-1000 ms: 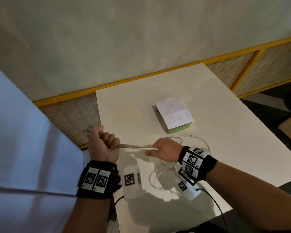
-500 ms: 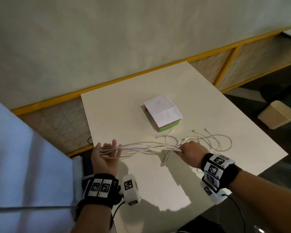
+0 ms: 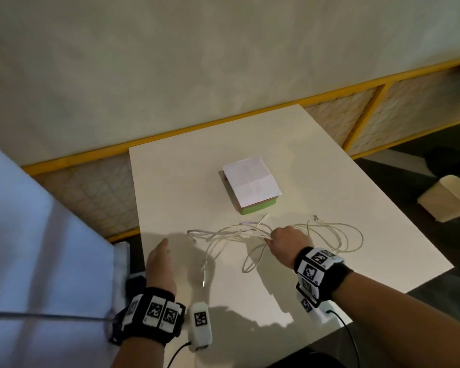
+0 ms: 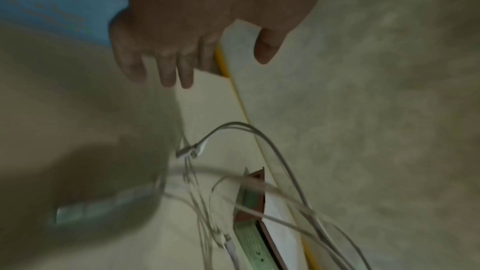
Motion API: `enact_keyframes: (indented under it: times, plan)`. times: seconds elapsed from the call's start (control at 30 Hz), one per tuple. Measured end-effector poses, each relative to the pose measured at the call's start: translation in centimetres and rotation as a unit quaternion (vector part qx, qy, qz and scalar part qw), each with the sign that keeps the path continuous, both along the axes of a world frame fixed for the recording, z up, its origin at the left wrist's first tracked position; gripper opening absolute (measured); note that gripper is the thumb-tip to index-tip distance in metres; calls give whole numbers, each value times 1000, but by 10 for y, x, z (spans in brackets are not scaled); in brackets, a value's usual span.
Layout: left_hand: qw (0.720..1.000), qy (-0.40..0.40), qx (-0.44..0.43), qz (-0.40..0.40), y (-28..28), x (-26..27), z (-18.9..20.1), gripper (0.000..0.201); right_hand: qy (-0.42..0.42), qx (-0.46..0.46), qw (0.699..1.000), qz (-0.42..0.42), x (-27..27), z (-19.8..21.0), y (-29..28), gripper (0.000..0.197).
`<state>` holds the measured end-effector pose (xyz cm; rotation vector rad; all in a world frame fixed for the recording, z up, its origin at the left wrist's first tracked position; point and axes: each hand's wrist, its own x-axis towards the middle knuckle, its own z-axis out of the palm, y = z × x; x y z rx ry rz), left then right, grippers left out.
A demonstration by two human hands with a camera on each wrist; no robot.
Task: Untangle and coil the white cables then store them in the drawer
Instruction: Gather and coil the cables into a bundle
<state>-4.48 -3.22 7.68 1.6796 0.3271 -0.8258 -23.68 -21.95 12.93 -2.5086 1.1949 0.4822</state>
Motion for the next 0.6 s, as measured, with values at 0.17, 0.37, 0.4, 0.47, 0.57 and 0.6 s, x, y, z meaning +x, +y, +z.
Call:
enact_keyframes:
  times: [0.17, 0.37, 0.4, 0.47, 0.57, 0.6]
  plan:
    - [987, -124, -58, -87, -16, -32, 51, 28, -3, 9, 1000, 28, 8, -3, -5, 40]
    - [941, -63, -6, -332, -65, -92, 68, 53, -29, -10, 997, 67, 20, 1, -1, 35]
    - [941, -48, 12, -336, -73, -99, 65, 55, -35, -12, 996, 77, 22, 3, 1, 35]
    - [956, 4, -7, -293, -88, -107, 59, 63, -39, -17, 994, 100, 24, 7, 5, 34]
    - [981, 19, -75, -176, -98, -110, 56, 54, -60, -29, 990, 124, 22, 11, 11, 32]
    - [983, -8, -89, -160, -100, -111, 56, 49, -76, -30, 989, 123, 21, 12, 13, 32]
